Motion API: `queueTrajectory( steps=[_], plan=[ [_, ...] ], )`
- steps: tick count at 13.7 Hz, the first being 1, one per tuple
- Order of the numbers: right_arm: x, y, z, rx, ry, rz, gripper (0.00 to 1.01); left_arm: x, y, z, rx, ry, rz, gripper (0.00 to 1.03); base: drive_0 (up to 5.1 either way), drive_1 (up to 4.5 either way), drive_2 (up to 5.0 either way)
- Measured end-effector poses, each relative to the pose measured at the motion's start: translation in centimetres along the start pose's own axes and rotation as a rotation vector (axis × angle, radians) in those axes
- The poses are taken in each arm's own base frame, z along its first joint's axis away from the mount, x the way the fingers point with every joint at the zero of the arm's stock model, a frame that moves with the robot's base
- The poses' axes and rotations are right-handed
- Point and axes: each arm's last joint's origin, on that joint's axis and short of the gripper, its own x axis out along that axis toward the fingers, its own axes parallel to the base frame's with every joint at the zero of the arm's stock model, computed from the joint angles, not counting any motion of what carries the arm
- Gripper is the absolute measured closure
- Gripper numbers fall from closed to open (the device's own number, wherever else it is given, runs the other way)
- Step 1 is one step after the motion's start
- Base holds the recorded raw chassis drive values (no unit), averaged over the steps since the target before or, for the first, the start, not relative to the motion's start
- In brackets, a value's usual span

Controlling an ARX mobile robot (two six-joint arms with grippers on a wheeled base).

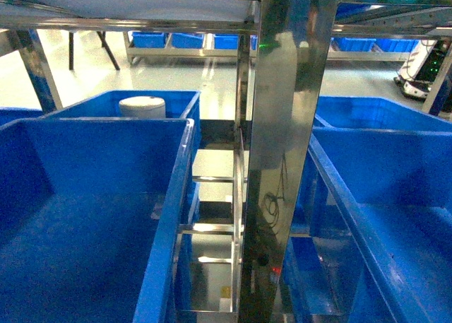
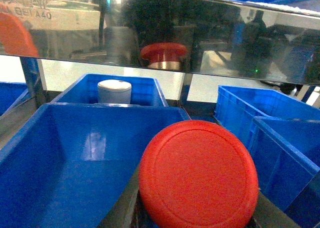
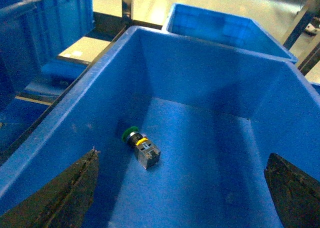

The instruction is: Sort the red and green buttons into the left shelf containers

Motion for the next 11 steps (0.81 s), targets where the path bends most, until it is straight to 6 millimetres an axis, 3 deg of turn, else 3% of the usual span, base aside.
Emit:
queueTrajectory(
  steps=[4, 6, 9, 11],
  plan=[
    [-6.5, 1.6, -1.4, -0.02, -0.141, 0.049, 0.03, 0.0, 0.0, 0.0, 0.0, 0.0, 0.0, 0.78, 0.0, 0.0, 0.0],
    [-9.0, 1.4, -1.8, -0.022, -0.209, 0.002, 0.03, 0.0, 0.0, 0.0, 0.0, 0.0, 0.0, 0.78, 0.0, 0.0, 0.0],
    [-9.2, 1.4, -1.6, -0.023, -0.22, -0.005, 0.03, 0.0, 0.1, -0.1, 0.001, 0.011, 0.006, 0.78, 0.0, 0.0, 0.0],
    [-9.2, 1.4, -1.6, -0.023, -0.221, -0.005, 0.03, 0.3, 1.7, -1.5, -0.043, 0.178, 0.022, 0.78, 0.0, 0.0, 0.0]
  ],
)
